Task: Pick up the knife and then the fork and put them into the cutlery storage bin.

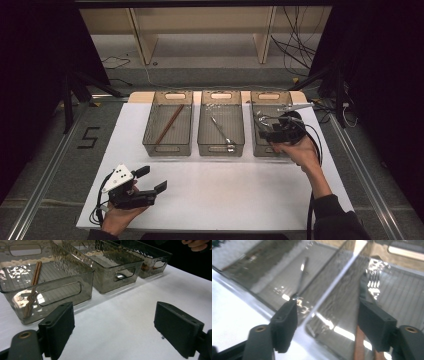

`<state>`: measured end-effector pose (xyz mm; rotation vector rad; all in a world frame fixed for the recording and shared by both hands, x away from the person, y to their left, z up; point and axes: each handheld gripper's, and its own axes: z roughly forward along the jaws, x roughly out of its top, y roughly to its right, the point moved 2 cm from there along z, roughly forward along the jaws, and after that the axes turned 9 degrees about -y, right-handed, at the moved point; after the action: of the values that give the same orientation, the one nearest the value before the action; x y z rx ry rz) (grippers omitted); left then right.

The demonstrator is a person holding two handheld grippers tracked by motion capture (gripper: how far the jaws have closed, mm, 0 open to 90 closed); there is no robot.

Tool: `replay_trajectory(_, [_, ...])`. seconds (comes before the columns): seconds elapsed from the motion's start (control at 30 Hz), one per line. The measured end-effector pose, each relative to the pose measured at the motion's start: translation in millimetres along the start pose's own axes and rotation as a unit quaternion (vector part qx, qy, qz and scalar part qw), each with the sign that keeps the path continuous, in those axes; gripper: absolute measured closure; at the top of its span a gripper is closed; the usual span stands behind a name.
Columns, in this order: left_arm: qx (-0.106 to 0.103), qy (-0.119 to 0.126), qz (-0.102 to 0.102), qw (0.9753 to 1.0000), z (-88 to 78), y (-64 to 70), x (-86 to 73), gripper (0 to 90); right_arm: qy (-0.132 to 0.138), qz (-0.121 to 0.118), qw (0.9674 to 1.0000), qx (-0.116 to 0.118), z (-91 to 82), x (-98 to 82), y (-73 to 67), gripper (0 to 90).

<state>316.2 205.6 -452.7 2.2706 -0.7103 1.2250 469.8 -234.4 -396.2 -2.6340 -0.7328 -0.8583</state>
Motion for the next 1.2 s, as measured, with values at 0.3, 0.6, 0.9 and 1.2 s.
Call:
replay_trajectory(0.3, [-0.002,-0.003,0.001,1.0000,-0.1,0.4,-0.4,16.4,0.048,-0.015,0.9984,0.025,-14.3,-25.4,-31.4,27.6])
replay_trajectory(0.6, [-0.004,-0.005,0.002,1.0000,0.4,0.1,-0.2,16.4,0.085,-0.027,0.9955,0.033,-22.0,-43.7,-50.4,26.5])
replay_trajectory(0.9, [-0.006,-0.005,-0.001,1.0000,1.0,0.4,0.5,16.3,0.100,-0.042,0.9930,0.048,-19.8,-63.8,-67.0,24.6])
replay_trajectory(1.2, [-0.009,-0.006,-0.001,0.9999,1.0,0.6,0.7,16.4,0.112,-0.041,0.9908,0.064,-17.6,-82.1,-76.0,21.9])
